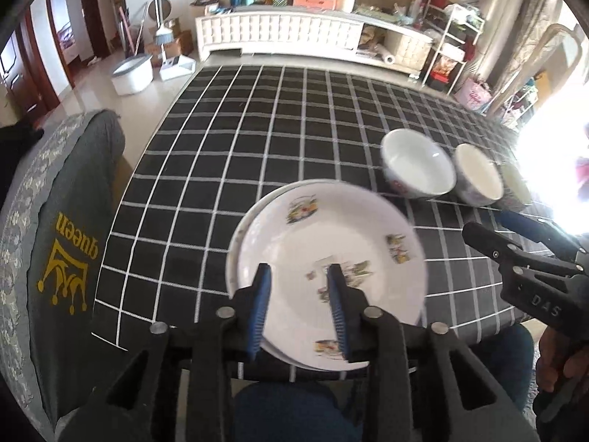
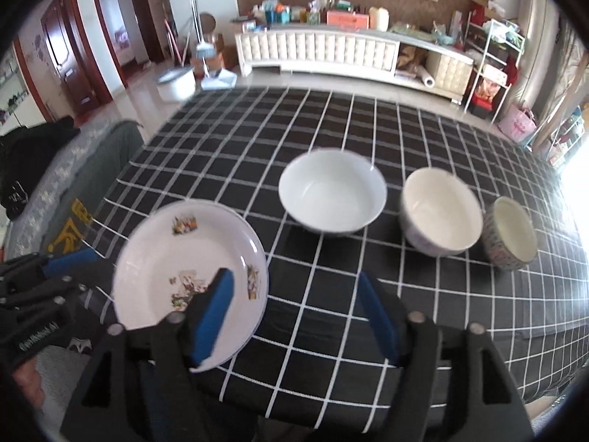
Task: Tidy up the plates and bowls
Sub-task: 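Lower the bear-print plate onto the plate stack and open the gripper, then move the left gripper to the plain white bowl and grasp its rim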
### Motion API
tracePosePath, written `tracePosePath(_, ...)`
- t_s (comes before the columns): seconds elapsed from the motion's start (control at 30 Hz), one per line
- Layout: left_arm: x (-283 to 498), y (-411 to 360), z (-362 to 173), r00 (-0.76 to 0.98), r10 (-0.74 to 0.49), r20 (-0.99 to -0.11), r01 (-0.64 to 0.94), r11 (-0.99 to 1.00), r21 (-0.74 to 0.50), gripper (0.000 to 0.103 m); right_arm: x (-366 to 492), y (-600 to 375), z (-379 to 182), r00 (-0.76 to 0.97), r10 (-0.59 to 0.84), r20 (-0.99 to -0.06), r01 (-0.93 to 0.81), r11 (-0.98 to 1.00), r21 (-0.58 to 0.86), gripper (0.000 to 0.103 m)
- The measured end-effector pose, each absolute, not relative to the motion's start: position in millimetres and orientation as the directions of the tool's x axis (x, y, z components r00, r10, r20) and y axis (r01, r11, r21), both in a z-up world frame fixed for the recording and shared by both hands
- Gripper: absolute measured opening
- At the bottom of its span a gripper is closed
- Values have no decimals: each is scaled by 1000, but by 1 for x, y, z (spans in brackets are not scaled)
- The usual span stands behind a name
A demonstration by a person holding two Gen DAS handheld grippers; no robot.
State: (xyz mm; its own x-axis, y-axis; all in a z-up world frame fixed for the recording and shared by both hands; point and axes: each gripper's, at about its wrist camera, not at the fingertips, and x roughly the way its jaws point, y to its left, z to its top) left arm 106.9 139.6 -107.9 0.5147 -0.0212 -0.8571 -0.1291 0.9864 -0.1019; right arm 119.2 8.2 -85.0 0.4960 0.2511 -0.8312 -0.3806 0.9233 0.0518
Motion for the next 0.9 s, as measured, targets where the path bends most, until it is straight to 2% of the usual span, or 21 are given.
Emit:
tracePosePath(0.23, 95, 105, -74, 583, -53, -811, -63, 992, -110, 38, 101, -10, -47, 588, 217, -779, -341, 940, 5, 80)
tracePosePath(0.3, 91, 94, -64, 599, -64, -799, -39, 993, -109, 42, 97, -17, -39, 588, 230, -776, -352, 936, 10, 80)
tracePosePath(0.53, 82, 61, -35, 638, -102, -763, 20, 993, -116, 46, 81, -44, -18, 614, 251, -749, -328, 943, 47, 80)
tracePosePath(0.57, 82, 58, -31, 642, -110, -759, 26, 992, -122, 47, 80, -49, -14, 622, 249, -742, -319, 947, 50, 81)
tracePosePath(0.63, 82, 52, -25, 651, -125, -749, 40, 991, -131, 55, 78, -56, -9, 636, 243, -733, -303, 952, 53, 85)
tracePosePath(0.77, 90, 40, -13, 667, -129, -734, 69, 991, -111, 57, 81, -69, 3, 679, 220, -700, -272, 962, 39, 94)
tracePosePath(0.83, 96, 37, -11, 667, -133, -733, 78, 991, -109, 63, 86, -76, 7, 687, 223, -691, -267, 963, 45, 95)
tracePosePath(0.9, 105, 35, -10, 666, -140, -732, 86, 990, -110, 64, 95, -80, 8, 679, 232, -696, -269, 961, 58, 96)
